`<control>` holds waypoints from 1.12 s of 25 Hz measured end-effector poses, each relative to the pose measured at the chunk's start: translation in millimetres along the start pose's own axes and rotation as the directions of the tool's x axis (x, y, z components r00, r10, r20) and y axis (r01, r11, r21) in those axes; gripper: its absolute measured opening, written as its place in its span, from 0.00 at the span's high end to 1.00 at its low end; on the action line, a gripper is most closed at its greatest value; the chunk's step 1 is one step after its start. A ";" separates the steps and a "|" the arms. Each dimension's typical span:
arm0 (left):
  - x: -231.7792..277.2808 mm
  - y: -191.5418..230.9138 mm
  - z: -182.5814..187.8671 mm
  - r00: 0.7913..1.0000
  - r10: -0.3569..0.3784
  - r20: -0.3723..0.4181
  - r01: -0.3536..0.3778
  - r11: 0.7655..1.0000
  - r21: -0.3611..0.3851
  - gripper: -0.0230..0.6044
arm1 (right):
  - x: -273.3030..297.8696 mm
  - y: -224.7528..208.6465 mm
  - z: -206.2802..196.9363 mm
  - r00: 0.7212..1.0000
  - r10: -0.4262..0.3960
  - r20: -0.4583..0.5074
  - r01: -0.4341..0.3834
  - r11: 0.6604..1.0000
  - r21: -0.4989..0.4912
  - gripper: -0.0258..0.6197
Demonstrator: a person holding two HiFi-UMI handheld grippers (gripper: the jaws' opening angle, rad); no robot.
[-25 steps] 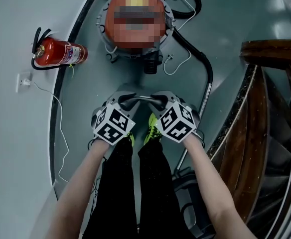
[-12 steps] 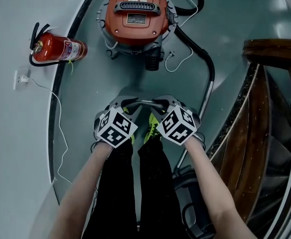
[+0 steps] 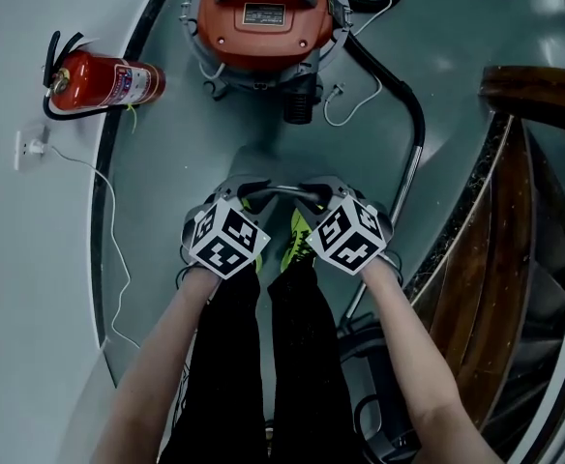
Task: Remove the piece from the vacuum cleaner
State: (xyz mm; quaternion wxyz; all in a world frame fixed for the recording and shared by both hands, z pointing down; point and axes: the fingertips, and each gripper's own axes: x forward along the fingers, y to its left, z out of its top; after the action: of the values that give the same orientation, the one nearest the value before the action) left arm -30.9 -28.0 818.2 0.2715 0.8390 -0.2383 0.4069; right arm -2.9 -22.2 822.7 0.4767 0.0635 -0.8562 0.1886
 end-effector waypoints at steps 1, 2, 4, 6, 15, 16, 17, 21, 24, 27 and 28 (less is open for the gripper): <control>2.2 0.8 -0.5 1.000 -0.002 -0.001 0.002 1.000 0.001 0.83 | 1.6 -1.4 -1.2 1.000 0.000 0.000 0.000 1.000 0.002 0.85; 4.4 1.7 -1.2 1.000 -0.004 -0.003 0.004 1.000 0.000 0.83 | 3.2 -2.7 -2.3 1.000 0.001 -0.002 -0.001 1.000 0.003 0.85; 8.9 2.9 -2.7 1.000 -0.008 -0.006 0.008 1.000 -0.005 0.83 | 6.4 -4.6 -4.6 1.000 0.004 -0.006 -0.004 1.000 0.005 0.85; 13.1 4.1 -3.9 1.000 -0.010 -0.007 0.010 1.000 -0.010 0.83 | 9.2 -6.7 -6.8 1.000 0.005 -0.010 -0.005 1.000 0.007 0.85; 24.1 10.5 -3.4 1.000 -0.016 -0.021 0.016 1.000 -0.001 0.83 | 16.8 -15.6 -11.4 1.000 0.008 -0.016 -0.008 1.000 0.019 0.85; 24.4 10.9 -3.3 1.000 -0.015 -0.021 0.015 1.000 0.002 0.83 | 17.2 -15.6 -11.5 1.000 0.008 -0.017 -0.008 1.000 0.019 0.85; 24.4 11.0 -3.5 1.000 -0.013 -0.020 0.013 1.000 0.003 0.83 | 17.5 -15.2 -11.5 1.000 0.009 -0.016 -0.008 1.000 0.021 0.85; 24.5 10.3 -4.8 1.000 -0.009 -0.017 0.010 1.000 0.003 0.81 | 18.5 -13.0 -11.7 1.000 0.012 -0.016 -0.011 1.000 0.024 0.85; 25.1 8.0 -5.4 1.000 -0.009 -0.018 0.010 1.000 0.025 0.81 | 19.7 -9.4 -13.6 0.999 0.021 -0.030 -0.020 1.000 0.020 0.85; 25.4 5.1 -8.0 1.000 -0.010 -0.024 0.011 0.999 0.043 0.79 | 21.1 -5.3 -15.5 0.999 0.037 -0.040 -0.036 0.999 0.024 0.82; 25.5 3.9 -9.3 1.000 -0.012 -0.026 0.013 0.999 0.043 0.79 | 21.2 -3.9 -16.0 0.998 0.041 -0.041 -0.040 0.999 0.025 0.82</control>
State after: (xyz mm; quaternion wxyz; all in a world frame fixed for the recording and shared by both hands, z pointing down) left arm -24.3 -29.4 844.8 0.2587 0.8410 -0.2206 0.4209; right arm -0.5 -18.1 849.1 0.4897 0.0479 -0.8449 0.2101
